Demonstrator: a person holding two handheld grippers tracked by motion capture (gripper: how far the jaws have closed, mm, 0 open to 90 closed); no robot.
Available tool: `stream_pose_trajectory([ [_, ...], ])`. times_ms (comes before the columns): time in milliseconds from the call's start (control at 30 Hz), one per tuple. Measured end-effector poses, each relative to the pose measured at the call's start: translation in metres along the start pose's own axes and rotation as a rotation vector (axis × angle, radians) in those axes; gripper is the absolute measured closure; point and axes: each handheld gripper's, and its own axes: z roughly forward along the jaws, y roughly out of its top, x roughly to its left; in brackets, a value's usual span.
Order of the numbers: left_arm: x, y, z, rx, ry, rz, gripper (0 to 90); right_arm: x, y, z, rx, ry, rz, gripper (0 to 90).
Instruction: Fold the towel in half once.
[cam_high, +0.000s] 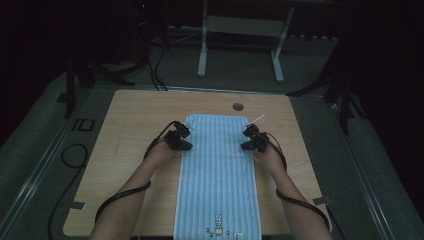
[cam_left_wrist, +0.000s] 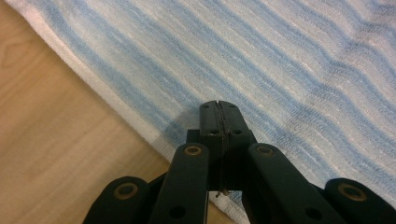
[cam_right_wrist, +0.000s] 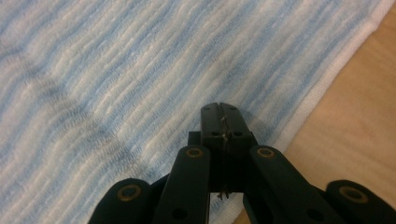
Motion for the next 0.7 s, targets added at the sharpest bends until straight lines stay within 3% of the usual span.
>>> stream_pose_trajectory([
  [67, -0.002, -0.003, -0.002, -0.002, -0.003, 0.0, 90.0, 0.006, -0.006, -0.002, -0.007, -0.001, 0.006, 88.6],
  [133, -0.005, -0.007, -0.003, -0.009, -0.013, -0.008, 90.0, 0.013, -0.011, -0.004, -0.011, -0.014, -0.025, 87.4],
  [267, -0.01, -0.014, -0.007, -0.008, -0.036, 0.01, 90.0, 0.019, -0.019, -0.008, -0.011, -0.012, -0.032, 87.2],
  [567, -0.028, -0.028, -0.014, -0.001, -0.057, 0.052, 89.9, 0.031, -0.047, -0.018, -0.057, 0.037, -0.021, 86.1],
  [700, -0.037, -0.033, -0.016, 0.01, -0.076, 0.053, 89.9, 0.035, -0.054, -0.022, -0.046, 0.046, -0.019, 85.9],
])
